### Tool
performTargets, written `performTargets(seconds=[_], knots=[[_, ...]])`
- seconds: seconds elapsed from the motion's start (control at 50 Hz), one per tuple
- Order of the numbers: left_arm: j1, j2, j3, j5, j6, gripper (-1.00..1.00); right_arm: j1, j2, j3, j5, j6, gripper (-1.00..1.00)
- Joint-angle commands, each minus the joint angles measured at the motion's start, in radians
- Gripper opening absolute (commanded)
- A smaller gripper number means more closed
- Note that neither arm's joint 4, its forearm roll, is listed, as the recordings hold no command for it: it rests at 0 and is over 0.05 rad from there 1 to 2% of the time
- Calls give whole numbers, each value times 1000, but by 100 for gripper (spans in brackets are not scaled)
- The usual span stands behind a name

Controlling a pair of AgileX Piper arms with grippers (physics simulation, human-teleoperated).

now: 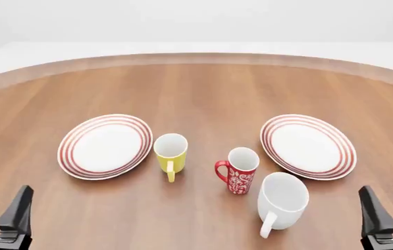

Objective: Put the red mug on the left plate.

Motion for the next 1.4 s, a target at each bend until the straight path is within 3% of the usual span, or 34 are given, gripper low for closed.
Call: performTargets(seconds=[0.02, 0.48, 0.72, 0.92, 1.4], knots=[[14, 7, -2, -4, 3, 100, 3, 6, -2, -5, -7, 100], [9, 14, -3, -16, 23, 100, 0, 0, 1, -9, -28, 100], [-30, 21, -73, 46, 35, 100, 7, -1, 1, -24, -48, 100], [-87, 145, -140, -3, 57, 100, 4, -1, 1, -19, -48, 100], [-332, 629, -313, -256, 228, 100, 11, -1, 1, -25, -57, 100]])
